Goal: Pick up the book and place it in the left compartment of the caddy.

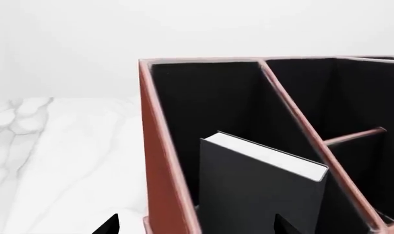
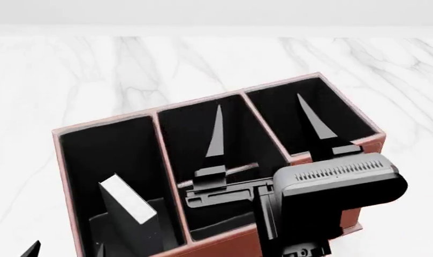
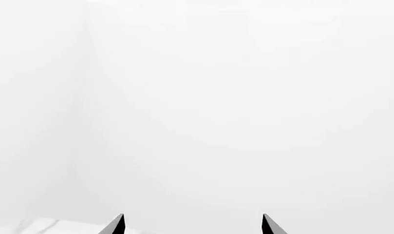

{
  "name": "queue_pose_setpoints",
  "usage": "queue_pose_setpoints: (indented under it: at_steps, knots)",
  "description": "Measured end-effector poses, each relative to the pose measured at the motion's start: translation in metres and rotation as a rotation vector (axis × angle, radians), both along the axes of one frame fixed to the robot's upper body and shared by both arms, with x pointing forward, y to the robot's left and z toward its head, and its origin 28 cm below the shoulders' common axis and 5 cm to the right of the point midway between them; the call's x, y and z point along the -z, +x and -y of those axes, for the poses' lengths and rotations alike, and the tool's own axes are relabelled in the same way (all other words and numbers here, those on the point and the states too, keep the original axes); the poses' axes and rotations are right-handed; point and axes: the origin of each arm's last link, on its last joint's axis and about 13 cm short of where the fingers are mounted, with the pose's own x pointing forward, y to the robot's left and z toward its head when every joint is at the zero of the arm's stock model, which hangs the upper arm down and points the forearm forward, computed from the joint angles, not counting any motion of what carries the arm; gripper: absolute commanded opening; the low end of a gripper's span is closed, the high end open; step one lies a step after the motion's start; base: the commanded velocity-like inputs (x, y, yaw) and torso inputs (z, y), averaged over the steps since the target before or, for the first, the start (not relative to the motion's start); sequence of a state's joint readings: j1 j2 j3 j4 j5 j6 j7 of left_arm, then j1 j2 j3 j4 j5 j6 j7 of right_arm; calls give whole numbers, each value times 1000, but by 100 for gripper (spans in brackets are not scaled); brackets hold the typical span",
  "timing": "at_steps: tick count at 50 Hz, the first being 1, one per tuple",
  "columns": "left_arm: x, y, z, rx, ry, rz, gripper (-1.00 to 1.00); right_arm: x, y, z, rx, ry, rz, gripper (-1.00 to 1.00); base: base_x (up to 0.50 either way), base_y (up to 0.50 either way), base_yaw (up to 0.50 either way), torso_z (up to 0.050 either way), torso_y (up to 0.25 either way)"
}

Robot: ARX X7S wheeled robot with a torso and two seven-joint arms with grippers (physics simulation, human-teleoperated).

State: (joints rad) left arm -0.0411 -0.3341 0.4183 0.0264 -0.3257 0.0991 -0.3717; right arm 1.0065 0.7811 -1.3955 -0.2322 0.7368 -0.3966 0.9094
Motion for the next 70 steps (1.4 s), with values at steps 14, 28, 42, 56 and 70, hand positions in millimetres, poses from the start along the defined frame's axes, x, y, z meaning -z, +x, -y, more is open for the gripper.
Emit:
queue_pose_setpoints:
  at_steps: [14, 28, 42, 56, 70]
  knots:
    - [-4, 1, 0, -5, -5, 5, 100, 7, -3, 2, -1, -6, 7, 100, 0, 0, 0, 0, 0]
    - [-55, 15, 0, -62, -57, 110, 100, -1, -9, 5, 15, -12, 34, 100, 0, 0, 0, 0, 0]
    - [-115, 32, 3, -85, -100, 252, 100, -18, -11, 5, 30, -46, 72, 100, 0, 0, 0, 0, 0]
    - [-162, 40, 7, -78, -91, 363, 100, -46, -8, 5, 49, -90, 121, 100, 0, 0, 0, 0, 0]
    - [-199, 47, 8, -79, -66, 449, 100, -79, -6, 6, 70, -123, 177, 100, 0, 0, 0, 0, 0]
